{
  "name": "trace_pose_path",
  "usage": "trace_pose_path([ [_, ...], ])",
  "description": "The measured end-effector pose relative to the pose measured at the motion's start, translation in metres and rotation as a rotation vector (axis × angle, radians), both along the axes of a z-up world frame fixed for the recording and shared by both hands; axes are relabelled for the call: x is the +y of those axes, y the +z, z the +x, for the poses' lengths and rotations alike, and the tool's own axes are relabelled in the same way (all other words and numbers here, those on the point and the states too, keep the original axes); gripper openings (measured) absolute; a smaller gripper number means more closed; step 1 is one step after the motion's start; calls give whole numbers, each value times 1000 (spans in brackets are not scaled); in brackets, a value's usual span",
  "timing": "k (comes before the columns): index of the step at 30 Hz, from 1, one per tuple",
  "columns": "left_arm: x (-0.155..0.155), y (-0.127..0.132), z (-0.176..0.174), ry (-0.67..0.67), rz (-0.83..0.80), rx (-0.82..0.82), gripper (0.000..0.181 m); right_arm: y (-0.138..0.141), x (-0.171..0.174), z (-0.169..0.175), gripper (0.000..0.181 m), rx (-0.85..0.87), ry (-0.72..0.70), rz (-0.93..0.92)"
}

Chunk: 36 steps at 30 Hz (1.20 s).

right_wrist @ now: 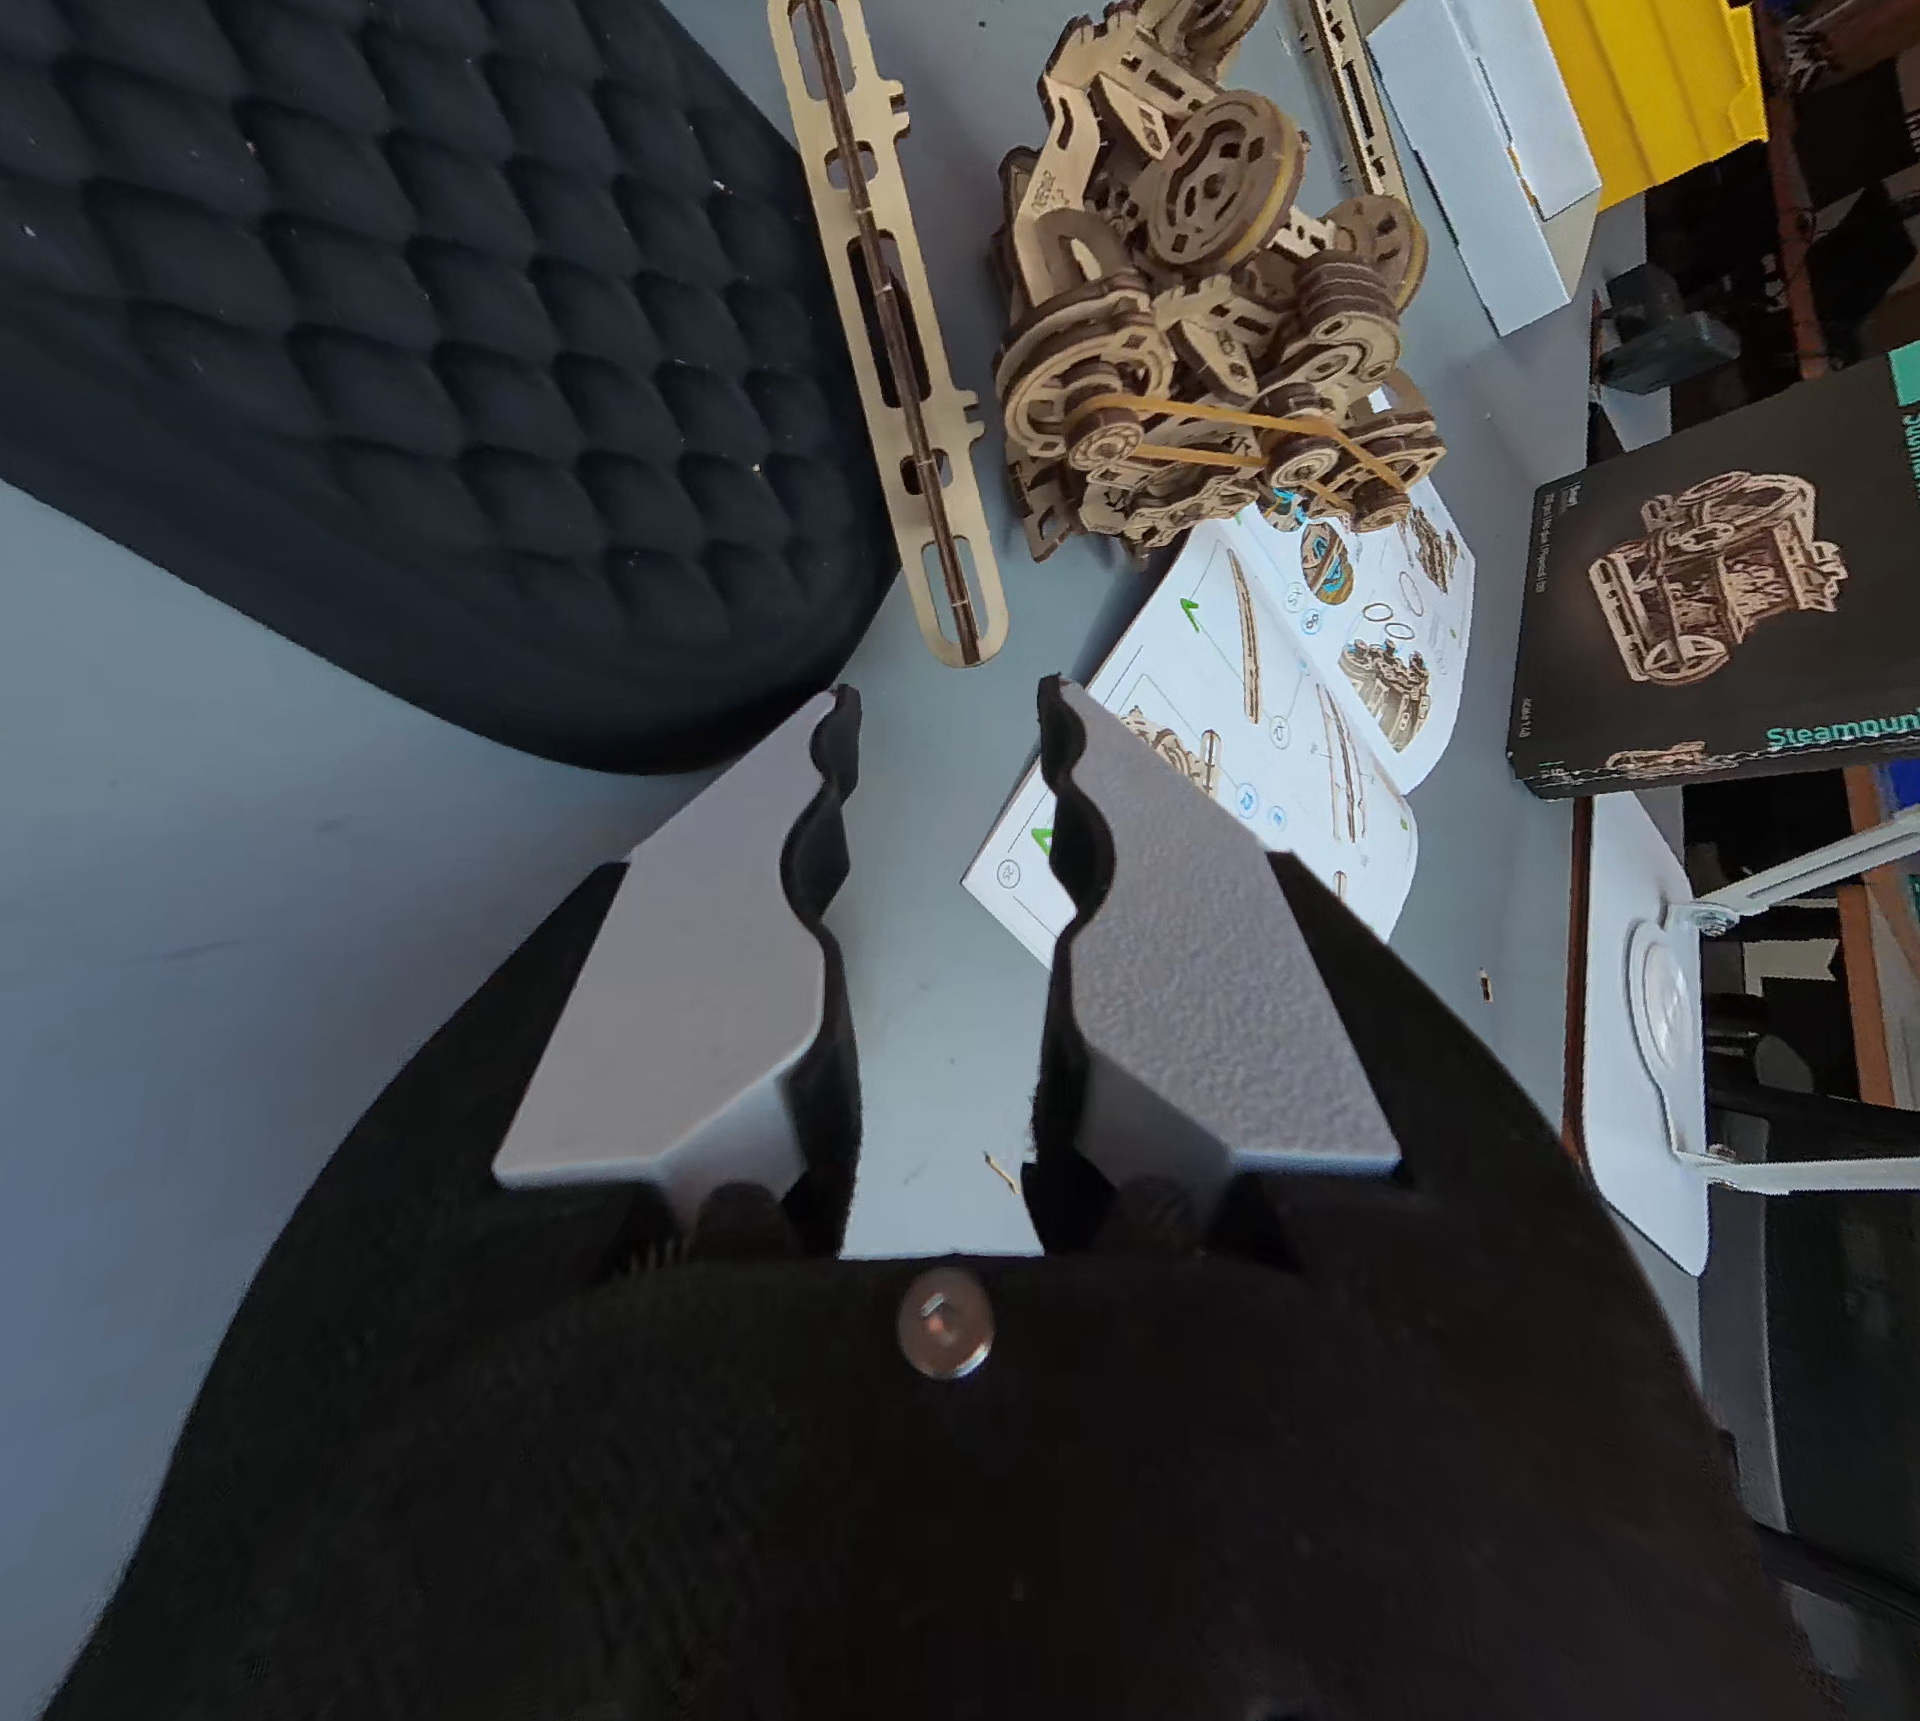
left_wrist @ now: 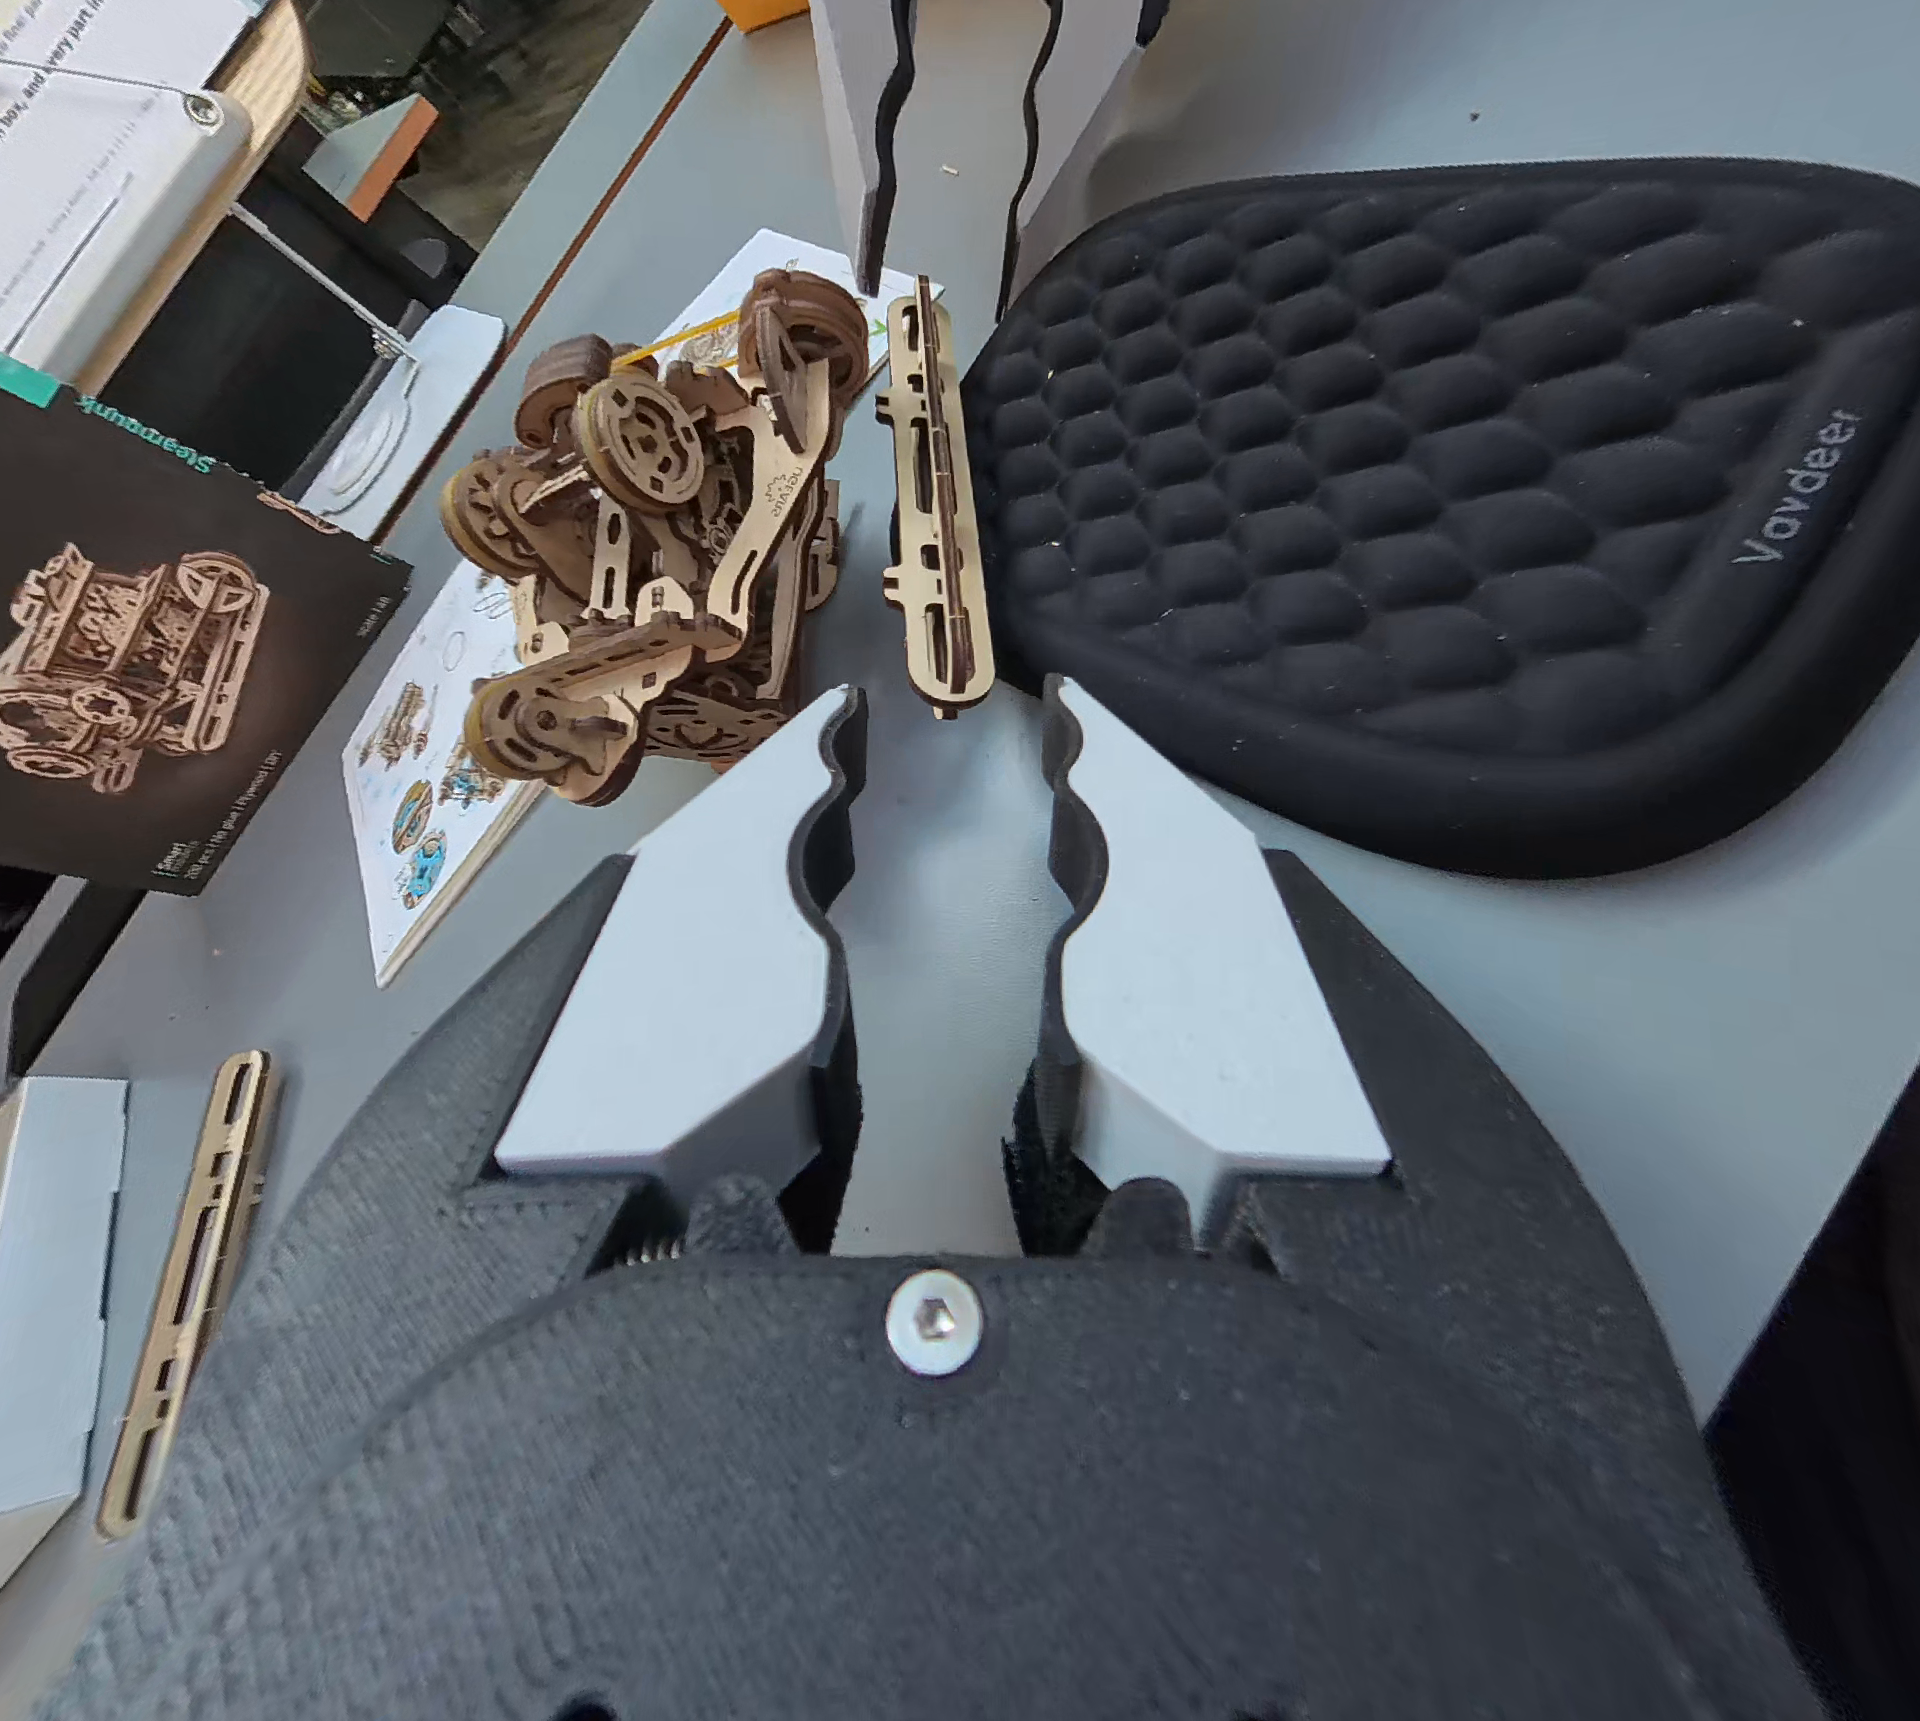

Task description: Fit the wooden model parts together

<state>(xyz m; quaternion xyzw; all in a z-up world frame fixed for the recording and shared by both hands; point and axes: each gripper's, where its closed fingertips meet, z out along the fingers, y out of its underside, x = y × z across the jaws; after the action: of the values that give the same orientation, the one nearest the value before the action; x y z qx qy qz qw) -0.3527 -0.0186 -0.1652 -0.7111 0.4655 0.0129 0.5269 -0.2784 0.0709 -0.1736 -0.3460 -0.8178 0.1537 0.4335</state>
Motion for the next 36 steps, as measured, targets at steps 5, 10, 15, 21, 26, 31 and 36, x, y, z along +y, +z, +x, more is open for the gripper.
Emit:
trace_pose_path([
  [5,6,3,-1,-3,80,111,27,-1,1,-4,31,-5,19,96],
  [10,9,0,-1,-8,84,140,28,0,-2,-8,28,-18,36,172],
  [15,10,-3,0,-11,86,162,28,-4,1,-13,25,-50,24,297],
  [21,10,0,3,-18,109,152,15,-4,-2,-15,15,-42,25,313],
  [26,11,-2,2,-9,112,147,16,-2,-3,-14,15,-40,26,295],
  [31,12,-6,1,-8,101,141,17,-2,-4,-15,15,-43,27,304],
  [36,15,-7,-1,1,106,149,20,-1,-3,-14,15,-41,23,300],
])
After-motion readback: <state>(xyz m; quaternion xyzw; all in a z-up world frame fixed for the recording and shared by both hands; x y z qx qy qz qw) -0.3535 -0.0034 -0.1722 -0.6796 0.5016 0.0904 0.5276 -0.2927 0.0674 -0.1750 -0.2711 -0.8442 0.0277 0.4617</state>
